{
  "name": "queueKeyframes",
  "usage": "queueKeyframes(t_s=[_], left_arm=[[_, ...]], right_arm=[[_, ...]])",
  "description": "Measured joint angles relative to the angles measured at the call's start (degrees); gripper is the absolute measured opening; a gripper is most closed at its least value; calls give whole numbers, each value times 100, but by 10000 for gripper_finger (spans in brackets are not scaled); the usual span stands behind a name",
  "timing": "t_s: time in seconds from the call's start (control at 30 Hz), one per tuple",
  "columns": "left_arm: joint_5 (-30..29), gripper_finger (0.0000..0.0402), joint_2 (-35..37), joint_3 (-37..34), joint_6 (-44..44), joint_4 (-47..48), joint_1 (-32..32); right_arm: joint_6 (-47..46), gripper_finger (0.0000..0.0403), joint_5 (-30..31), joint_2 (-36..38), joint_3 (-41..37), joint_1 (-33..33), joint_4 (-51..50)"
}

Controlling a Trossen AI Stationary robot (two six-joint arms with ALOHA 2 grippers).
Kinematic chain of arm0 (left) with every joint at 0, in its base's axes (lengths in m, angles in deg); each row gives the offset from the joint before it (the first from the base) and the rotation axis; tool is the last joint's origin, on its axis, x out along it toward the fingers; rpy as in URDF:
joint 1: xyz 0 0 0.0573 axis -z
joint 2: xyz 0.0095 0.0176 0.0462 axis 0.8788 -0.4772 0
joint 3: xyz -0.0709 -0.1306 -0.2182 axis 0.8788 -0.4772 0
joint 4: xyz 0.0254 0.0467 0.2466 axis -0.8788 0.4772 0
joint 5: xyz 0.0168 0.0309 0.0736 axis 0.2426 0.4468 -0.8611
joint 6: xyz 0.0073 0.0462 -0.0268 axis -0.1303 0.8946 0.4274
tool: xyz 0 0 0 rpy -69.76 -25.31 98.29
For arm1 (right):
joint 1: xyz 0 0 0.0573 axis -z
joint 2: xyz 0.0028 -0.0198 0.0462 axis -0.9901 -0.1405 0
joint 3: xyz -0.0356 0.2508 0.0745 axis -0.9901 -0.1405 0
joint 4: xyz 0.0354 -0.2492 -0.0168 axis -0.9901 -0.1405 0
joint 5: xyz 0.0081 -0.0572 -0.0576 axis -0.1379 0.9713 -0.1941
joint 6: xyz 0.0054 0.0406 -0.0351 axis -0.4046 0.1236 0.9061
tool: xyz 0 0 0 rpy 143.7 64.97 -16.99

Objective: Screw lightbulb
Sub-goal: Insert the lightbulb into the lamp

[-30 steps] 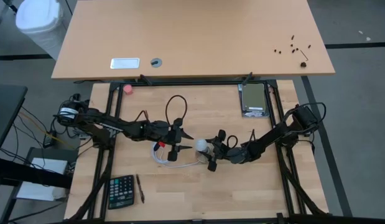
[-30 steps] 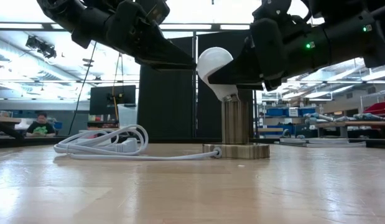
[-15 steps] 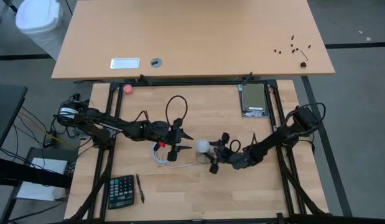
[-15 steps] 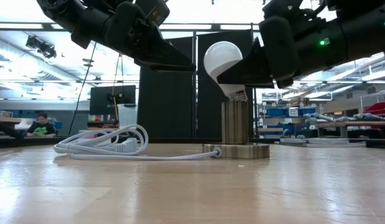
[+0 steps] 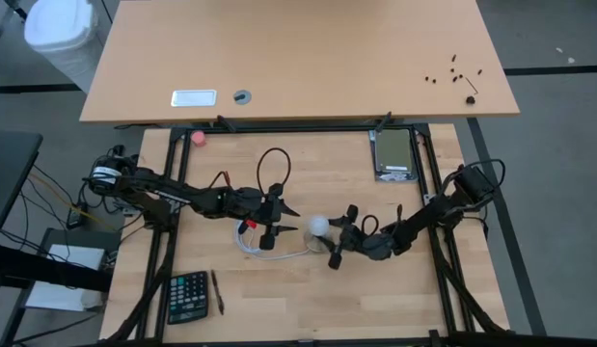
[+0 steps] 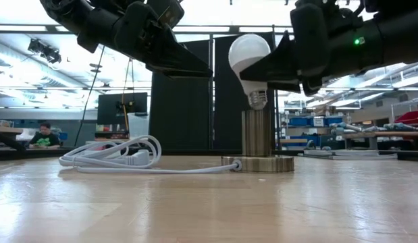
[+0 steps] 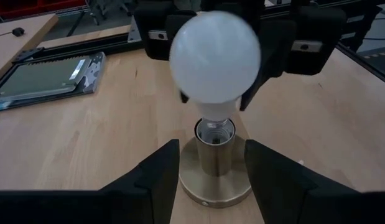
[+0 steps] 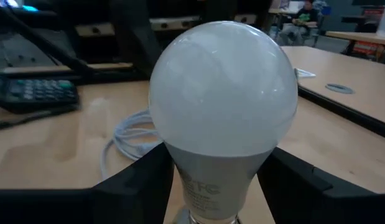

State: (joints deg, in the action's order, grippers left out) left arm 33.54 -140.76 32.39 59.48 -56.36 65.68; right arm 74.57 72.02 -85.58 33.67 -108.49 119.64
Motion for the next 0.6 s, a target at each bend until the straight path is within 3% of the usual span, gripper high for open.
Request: queueKeyframes(t_s=[0.6], left_arm=[[-2, 188, 0, -2, -13, -70, 0]], right_arm=[[332, 227, -157, -11, -389, 0, 920]])
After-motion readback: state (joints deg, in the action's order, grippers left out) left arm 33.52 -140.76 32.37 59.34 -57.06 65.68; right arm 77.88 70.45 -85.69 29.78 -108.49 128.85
